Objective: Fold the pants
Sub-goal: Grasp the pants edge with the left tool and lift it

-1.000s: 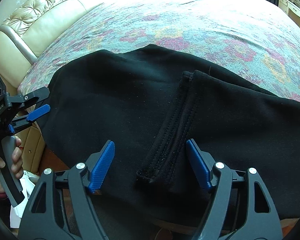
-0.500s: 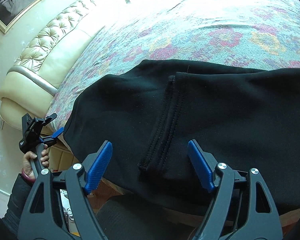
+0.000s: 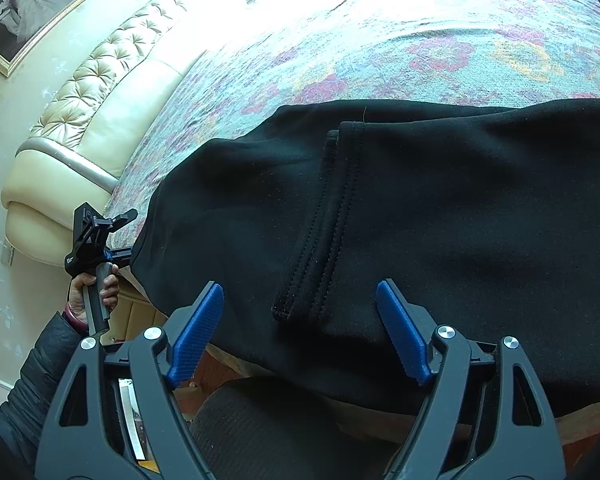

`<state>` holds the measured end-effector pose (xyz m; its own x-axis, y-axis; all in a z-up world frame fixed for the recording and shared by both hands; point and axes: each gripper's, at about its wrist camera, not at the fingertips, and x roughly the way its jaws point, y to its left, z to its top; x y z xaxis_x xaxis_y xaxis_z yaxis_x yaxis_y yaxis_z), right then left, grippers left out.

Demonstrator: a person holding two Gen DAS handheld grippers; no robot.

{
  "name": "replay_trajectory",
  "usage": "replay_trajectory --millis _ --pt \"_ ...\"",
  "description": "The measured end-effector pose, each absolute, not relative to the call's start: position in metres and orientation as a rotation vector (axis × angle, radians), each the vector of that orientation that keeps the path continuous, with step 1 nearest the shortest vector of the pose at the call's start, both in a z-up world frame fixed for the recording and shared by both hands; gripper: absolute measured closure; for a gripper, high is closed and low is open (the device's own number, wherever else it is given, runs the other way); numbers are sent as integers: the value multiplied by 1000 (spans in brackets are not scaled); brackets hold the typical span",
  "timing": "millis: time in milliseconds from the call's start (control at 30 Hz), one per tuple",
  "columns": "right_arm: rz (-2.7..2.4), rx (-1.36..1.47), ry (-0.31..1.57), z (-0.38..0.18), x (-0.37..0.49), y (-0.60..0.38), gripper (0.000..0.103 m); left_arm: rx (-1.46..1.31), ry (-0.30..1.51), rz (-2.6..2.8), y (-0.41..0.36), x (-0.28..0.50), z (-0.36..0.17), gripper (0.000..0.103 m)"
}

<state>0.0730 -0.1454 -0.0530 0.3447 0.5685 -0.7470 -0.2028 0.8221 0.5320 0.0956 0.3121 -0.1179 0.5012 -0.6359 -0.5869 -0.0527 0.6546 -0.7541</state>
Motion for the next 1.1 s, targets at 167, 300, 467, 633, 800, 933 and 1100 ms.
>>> replay_trajectory --millis 167,300,467,633,800,933,1100 --pt "515 411 1106 -54 72 -148 22 -861 1030 -446 311 100 -119 11" --pt "519 406 1101 -54 71 -147 20 -790 1027 -468 295 101 -113 12" --pt "526 452 1100 -53 72 -152 20 -829 1066 -450 291 102 -130 88" --pt "519 475 1091 -50 70 -158 20 -879 1042 -442 295 96 -122 89" --pt "507 489 1077 -46 65 -168 20 -956 981 -487 299 91 -90 90" --pt "494 511 1066 -44 58 -178 20 -974 936 -510 289 90 -56 90" --pt "484 536 1049 -40 50 -191 20 -918 883 -559 266 85 -8 90"
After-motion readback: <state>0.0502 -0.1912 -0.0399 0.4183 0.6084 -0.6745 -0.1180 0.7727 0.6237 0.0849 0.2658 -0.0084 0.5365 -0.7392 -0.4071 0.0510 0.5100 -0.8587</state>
